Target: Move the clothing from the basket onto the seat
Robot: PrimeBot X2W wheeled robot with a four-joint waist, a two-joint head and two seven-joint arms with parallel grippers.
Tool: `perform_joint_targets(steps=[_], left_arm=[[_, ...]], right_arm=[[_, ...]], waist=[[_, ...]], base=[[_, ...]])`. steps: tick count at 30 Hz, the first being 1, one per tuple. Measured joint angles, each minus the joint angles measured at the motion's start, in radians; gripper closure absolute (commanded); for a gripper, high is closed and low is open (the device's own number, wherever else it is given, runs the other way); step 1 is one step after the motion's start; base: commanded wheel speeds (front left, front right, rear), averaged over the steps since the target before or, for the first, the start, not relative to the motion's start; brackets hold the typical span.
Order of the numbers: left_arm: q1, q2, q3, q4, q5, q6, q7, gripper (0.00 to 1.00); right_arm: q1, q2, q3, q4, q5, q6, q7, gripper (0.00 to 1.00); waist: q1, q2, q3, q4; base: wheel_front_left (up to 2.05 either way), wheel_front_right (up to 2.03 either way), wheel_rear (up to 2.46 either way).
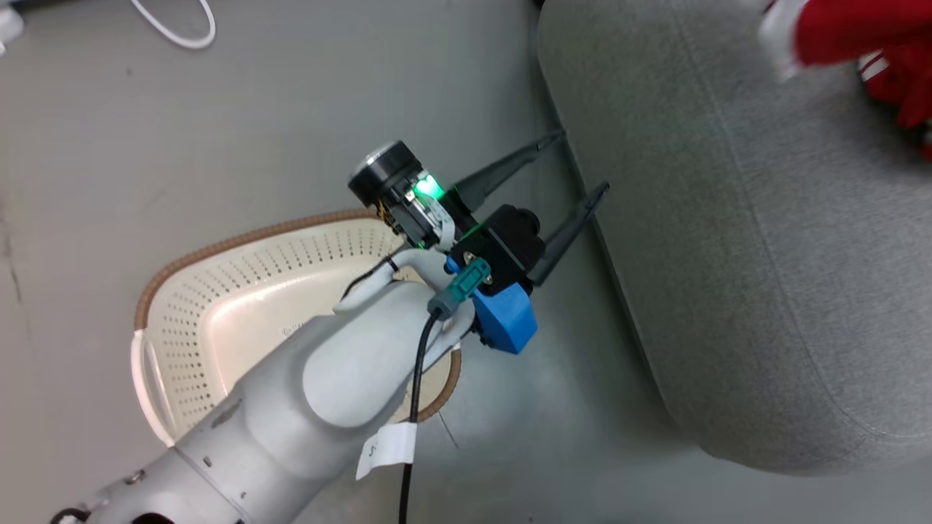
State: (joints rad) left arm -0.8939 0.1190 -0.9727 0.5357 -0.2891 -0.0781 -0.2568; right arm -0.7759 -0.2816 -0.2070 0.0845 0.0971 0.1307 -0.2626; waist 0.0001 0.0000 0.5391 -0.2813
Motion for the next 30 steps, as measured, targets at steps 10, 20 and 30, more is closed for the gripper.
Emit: perform_joint_targets(steps=[10,20,30], left_arm=[[-0.072,0.046,0.01,-0.053,0.026,0.017,0.023,0.0],[-0.103,0.079,0.003,-0.104,0.035,0.026,0.046,0.0],[-0.107,0.106,-0.006,-0.132,0.034,0.035,0.066,0.0]], right_arm=[[-0.122,-0.151,-0.241,0.063,0.001,0.0,0.0,1.0],[-0.096,-0.156,-0.346,0.284,-0.012,0.0,0.0,1.0],[-0.03,-0.063,-0.335,0.393,-0.045,0.0,0.0,1.0]], waist=[[0.0,0.0,0.163,0.005],[0.0,0.0,0.266,-0.006],[0.0,0.0,0.282,-0.008]], base=[[0.0,0.0,0.0],[0.0,0.0,0.0],[0.0,0.0,0.0]])
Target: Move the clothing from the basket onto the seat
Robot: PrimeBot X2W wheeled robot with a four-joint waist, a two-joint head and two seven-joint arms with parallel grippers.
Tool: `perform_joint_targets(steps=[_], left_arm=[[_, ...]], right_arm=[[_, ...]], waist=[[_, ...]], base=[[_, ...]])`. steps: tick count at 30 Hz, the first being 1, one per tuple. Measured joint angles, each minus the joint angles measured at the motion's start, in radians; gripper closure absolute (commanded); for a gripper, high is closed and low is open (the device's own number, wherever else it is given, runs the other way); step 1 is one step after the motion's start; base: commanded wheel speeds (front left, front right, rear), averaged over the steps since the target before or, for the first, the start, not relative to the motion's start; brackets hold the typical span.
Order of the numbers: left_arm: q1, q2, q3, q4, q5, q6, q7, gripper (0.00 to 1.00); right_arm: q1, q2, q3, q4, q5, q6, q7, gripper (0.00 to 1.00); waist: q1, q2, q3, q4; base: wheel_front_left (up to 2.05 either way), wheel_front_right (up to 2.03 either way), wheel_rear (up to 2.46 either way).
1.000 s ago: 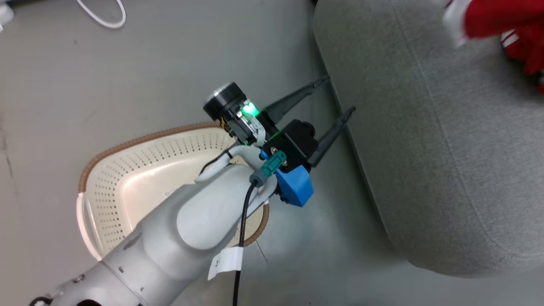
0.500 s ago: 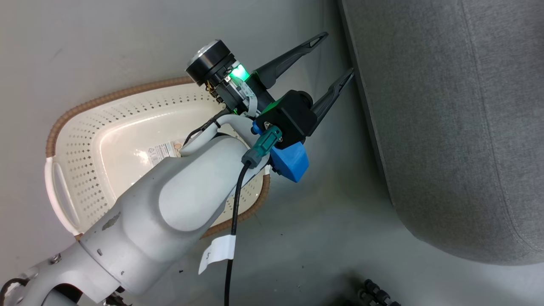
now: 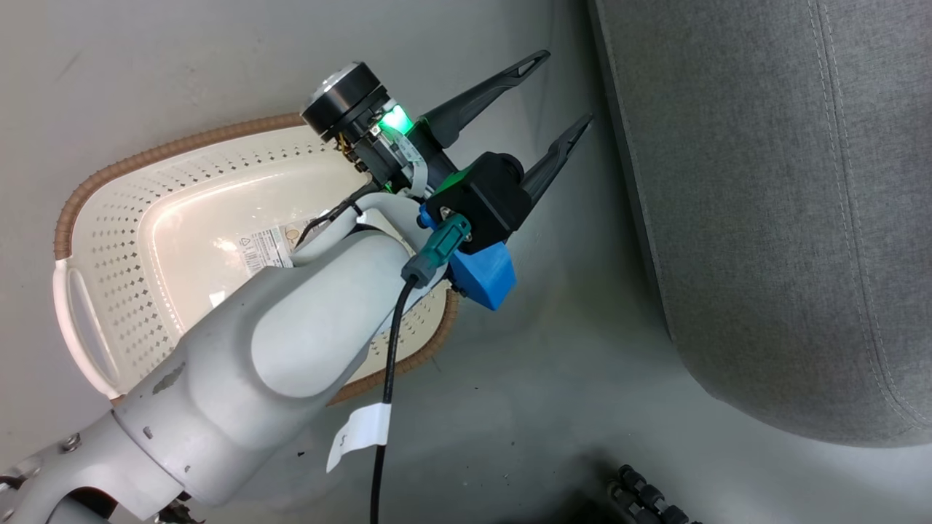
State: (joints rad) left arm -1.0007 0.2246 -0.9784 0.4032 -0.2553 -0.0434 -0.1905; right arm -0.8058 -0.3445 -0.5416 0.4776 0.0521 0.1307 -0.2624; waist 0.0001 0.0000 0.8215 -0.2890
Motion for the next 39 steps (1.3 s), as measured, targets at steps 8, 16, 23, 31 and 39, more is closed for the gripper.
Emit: perform_joint_targets(steps=[8,16,23,31,39], left_arm=[[0.005,0.011,-0.005,0.0,-0.009,0.003,0.003,0.0],[0.046,-0.01,-0.006,0.03,-0.038,0.015,-0.033,0.0],[0.12,-0.028,0.022,0.068,-0.082,0.035,-0.065,0.0],[0.256,-0.035,0.169,0.036,-0.139,0.088,-0.071,0.0],[0.405,-0.028,0.365,-0.036,-0.119,0.114,-0.071,0.0]], right_arm=[[0.01,0.011,0.007,0.02,0.005,0.0,0.0,0.0],[0.138,0.056,0.023,-0.052,0.018,0.0,0.0,0.0],[0.286,0.104,0.083,-0.124,0.007,0.0,0.0,0.0],[0.419,0.145,0.174,-0.266,-0.023,0.0,0.0,0.0],[0.48,0.153,0.311,-0.345,-0.026,0.0,0.0,0.0]], waist=[[0.0,0.0,-0.019,-0.005],[0.0,0.0,-0.101,-0.004],[-0.0001,0.0,-0.217,-0.001],[-0.0002,0.0001,-0.379,0.021],[-0.0003,0.0001,-0.513,0.086]], base=[[0.0,0.0,0.0],[0.0,0.0,0.0],[0.0,0.0,0.0],[0.0,0.0,0.0],[0.0,0.0,0.0]])
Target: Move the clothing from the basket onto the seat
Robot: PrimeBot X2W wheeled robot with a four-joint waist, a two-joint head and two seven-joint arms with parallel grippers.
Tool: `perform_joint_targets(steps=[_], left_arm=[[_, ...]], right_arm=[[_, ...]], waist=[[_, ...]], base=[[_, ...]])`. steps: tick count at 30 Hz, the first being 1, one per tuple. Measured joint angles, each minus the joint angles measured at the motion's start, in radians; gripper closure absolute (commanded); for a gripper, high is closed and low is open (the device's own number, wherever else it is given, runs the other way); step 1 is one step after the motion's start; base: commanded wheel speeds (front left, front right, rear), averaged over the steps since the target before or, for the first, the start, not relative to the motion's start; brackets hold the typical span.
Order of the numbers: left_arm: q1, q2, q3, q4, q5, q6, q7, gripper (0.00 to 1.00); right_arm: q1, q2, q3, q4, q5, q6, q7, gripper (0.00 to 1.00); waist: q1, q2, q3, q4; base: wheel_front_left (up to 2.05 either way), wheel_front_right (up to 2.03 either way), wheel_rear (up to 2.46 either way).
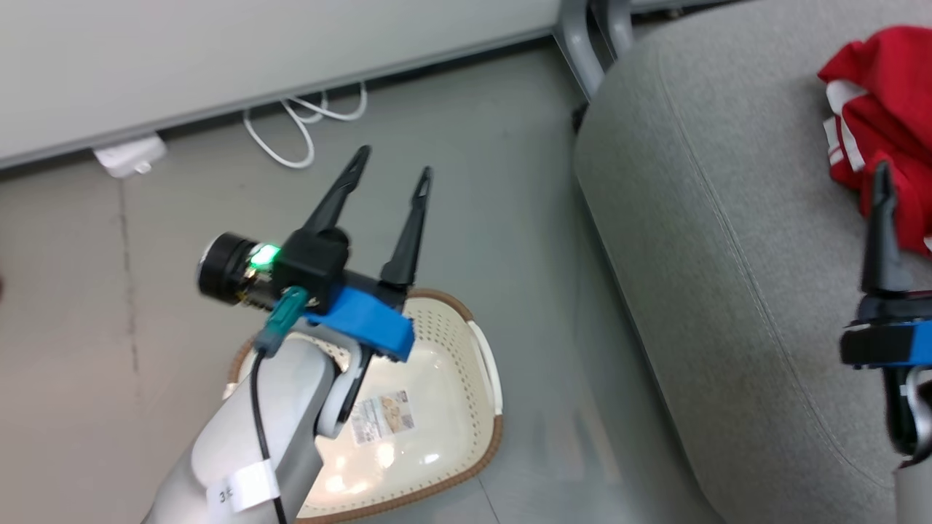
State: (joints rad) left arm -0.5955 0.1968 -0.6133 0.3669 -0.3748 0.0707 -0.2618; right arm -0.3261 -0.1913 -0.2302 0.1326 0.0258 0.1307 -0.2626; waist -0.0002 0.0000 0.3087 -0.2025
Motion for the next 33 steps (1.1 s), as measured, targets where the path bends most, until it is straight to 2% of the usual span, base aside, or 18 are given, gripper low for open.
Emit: perform_joint_targets(steps=[9,15,22,33], left_arm=[[0.166,-0.026,0.207,-0.05,0.06,-0.004,0.0,0.0],[0.278,-0.053,0.31,-0.071,0.108,-0.024,0.0,0.0],[0.385,-0.084,0.408,-0.091,0.156,-0.053,0.0,0.0],[0.474,-0.129,0.5,-0.109,0.209,-0.11,0.0,0.0]], right_arm=[[0.034,0.029,0.135,-0.011,0.007,0.0,0.0,0.0],[0.088,0.058,0.175,0.016,0.031,0.0,0.0,0.0],[0.17,0.091,0.17,0.05,0.051,0.0,0.0,0.0],[0.238,0.114,0.144,0.081,0.056,0.0,0.0,0.0]], waist=[[0.0,0.0,-0.117,0.084],[0.0,0.0,-0.187,0.133],[0.0,0.0,-0.25,0.188],[0.0,0.0,-0.304,0.246]], base=[[0.0,0.0,0.0],[0.0,0.0,0.0],[0.0,0.0,0.0],[0.0,0.0,0.0]])
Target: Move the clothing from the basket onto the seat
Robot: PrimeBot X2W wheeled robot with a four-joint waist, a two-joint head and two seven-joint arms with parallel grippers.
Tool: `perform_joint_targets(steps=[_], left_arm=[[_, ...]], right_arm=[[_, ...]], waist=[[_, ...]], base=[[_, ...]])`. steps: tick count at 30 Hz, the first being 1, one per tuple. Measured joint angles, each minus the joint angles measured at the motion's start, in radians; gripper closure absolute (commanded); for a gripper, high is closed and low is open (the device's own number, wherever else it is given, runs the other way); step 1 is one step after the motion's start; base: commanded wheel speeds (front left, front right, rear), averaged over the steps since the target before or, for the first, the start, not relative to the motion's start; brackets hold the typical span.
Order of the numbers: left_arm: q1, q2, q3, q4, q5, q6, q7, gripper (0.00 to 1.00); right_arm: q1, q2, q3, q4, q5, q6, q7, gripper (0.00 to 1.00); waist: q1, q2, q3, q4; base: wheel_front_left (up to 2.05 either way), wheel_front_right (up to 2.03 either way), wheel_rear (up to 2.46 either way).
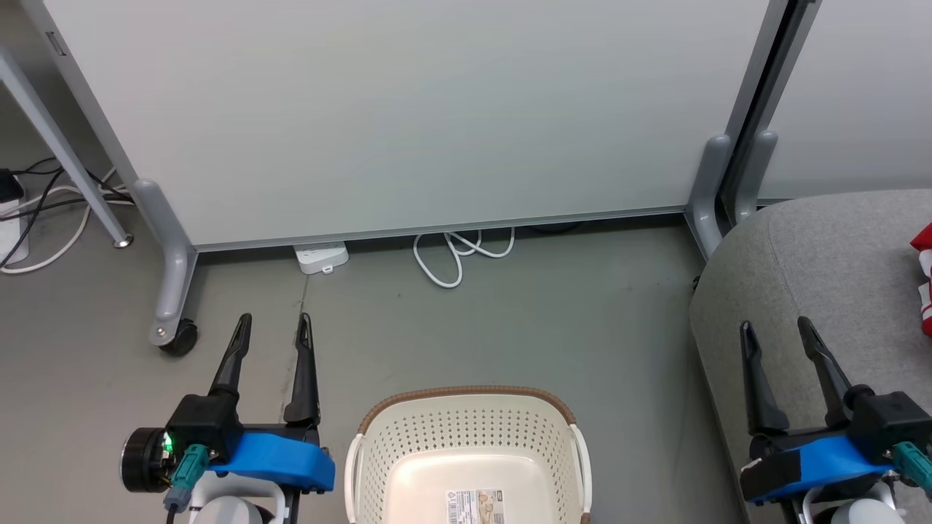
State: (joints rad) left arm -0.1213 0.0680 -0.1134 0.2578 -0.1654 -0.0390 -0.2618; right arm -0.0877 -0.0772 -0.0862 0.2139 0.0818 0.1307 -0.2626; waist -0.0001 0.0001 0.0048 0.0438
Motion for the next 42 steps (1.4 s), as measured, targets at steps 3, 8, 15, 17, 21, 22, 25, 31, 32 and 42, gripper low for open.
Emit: perform_joint_targets(steps=[3,8,15,17,21,22,25,31,32,42], left_arm=[[0.014,-0.005,0.013,0.005,0.007,-0.014,0.0,0.0],[0.026,-0.011,0.032,0.017,0.016,-0.029,0.0,0.0],[0.034,-0.016,0.044,0.031,0.018,-0.041,0.0,0.0],[0.034,-0.016,0.047,0.035,0.019,-0.043,0.0,0.0],[0.034,-0.016,0.049,0.041,0.019,-0.047,0.0,0.0],[0.035,-0.016,0.048,0.042,0.017,-0.047,0.0,0.0],[0.035,-0.016,0.045,0.049,0.019,-0.046,0.0,0.0],[0.041,-0.017,0.038,0.068,0.024,-0.041,0.002,1.0],[0.049,-0.017,0.038,0.077,0.024,-0.041,0.004,1.0],[0.082,-0.018,0.056,0.11,-0.11,-0.042,0.048,1.0]], right_arm=[[0.012,0.004,-0.004,0.008,0.001,0.0,0.0,0.0],[0.022,0.01,-0.009,0.016,0.007,0.0,0.0,0.0],[0.035,0.015,-0.013,0.025,0.009,0.0,0.0,0.0],[0.036,0.016,-0.013,0.026,0.009,0.0,0.0,0.0],[0.036,0.017,-0.015,0.029,0.01,0.0,0.0,0.0],[0.036,0.018,-0.016,0.03,0.01,0.0,0.0,0.0],[0.037,0.018,-0.018,0.032,0.011,0.0,0.0,0.0],[0.04,0.021,-0.017,0.044,0.011,0.0,0.002,1.0],[0.044,0.022,-0.017,0.054,0.011,0.0,0.002,1.0],[0.059,0.028,-0.024,0.092,0.145,0.0,0.05,1.0]], waist=[[0.0,0.0,-0.008,0.004],[0.0,0.0,-0.019,0.01],[0.0,0.0,-0.03,0.009],[0.0001,0.0,-0.032,0.008],[0.0001,0.0,-0.034,0.008],[0.0001,0.0,-0.035,0.008],[0.0001,0.0,-0.036,0.01],[0.0001,0.0,-0.036,0.012],[0.0002,0.0,-0.036,0.012],[0.0002,0.0,-0.034,0.009]], base=[[0.0,0.0,0.0],[0.0,0.0,0.0],[0.0,0.0,0.0],[0.0,0.0,0.0],[0.0,0.0,0.0],[0.0,0.0,0.0],[0.0,0.0,0.0],[0.0,0.0,0.0],[0.0,0.0,0.0],[0.0,0.0,0.0]])
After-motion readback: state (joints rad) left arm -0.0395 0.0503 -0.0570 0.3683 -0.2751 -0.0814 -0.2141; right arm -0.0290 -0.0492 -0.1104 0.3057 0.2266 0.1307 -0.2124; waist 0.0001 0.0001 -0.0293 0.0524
